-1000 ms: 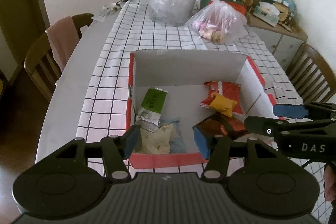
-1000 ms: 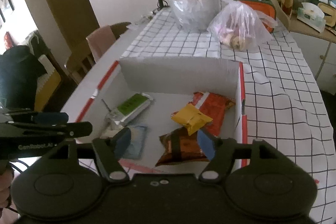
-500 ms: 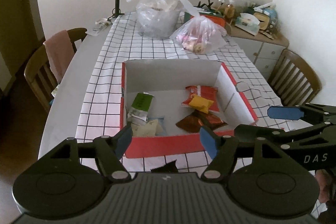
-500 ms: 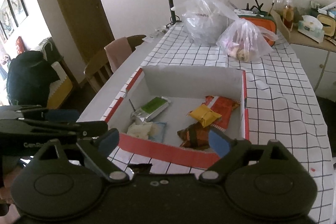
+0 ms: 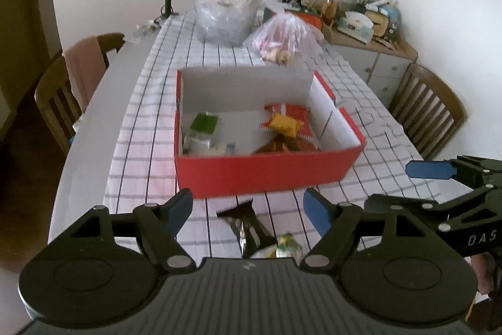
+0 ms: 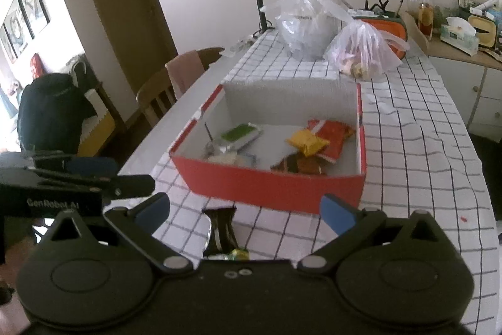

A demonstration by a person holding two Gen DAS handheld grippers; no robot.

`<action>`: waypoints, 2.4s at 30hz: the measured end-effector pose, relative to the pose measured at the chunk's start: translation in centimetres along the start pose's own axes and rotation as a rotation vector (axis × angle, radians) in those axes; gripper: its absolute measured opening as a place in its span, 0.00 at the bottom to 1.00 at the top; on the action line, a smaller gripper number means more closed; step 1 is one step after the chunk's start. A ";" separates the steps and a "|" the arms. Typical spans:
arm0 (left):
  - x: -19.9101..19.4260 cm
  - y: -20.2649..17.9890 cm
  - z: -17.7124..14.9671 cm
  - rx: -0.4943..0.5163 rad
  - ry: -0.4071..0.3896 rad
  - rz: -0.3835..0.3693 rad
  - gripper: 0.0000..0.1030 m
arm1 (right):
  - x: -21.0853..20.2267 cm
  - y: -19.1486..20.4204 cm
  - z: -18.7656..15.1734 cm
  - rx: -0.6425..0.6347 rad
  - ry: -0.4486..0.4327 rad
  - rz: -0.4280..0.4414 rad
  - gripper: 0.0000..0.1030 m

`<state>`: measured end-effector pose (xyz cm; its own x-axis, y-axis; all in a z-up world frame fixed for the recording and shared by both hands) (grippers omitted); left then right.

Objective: Organize snacks
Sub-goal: 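Move both tools back toward the remaining snack pile, then grasp the white-blue biscuit packet with left tool while right tool grasps dark wrapped snack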

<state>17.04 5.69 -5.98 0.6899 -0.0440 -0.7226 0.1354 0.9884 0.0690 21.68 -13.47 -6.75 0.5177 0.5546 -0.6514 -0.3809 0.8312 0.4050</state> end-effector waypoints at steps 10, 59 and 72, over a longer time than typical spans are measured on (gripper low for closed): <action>1.4 -1.3 -4.0 0.005 0.076 -0.025 0.75 | 0.7 -3.1 -4.8 0.019 0.083 -0.073 0.99; 12.7 -9.4 -7.9 -0.309 0.476 -0.211 0.55 | 3.9 -9.0 -10.9 -0.127 0.257 -0.126 0.80; 11.3 -7.5 -9.3 -0.314 0.454 -0.221 0.45 | 5.8 -7.4 -10.8 -0.169 0.267 -0.103 0.71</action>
<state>17.16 -0.90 -21.10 0.2868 -0.2554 -0.9233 -0.0232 0.9617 -0.2732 19.19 -16.79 -20.48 0.3491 0.4201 -0.8376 -0.4703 0.8517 0.2311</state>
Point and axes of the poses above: each gripper's, at about its wrist camera, not at the fingertips, and x roughly the way its jaws point, y to its left, z to its top, the point moved 4 cm from there along x, roughly the way its jaws point, and after that the axes turned 15 degrees about x, right-handed, at the moved point
